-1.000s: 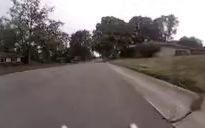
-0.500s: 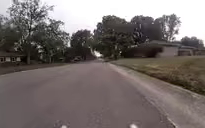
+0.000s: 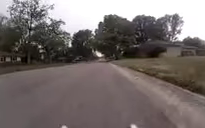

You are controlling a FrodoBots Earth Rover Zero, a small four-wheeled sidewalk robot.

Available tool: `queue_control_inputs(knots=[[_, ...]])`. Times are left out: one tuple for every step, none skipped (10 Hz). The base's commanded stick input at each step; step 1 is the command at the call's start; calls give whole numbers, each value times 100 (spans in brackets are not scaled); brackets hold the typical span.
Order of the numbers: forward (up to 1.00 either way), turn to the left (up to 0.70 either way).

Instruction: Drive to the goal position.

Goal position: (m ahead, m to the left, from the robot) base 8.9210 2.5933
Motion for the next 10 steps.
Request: queue_control_inputs(knots=[[100, 0], [100, 0], [100, 0], [100, -1], [100, -8], [100, -40], [100, -36], [100, -17], [100, 0], [100, 0]])
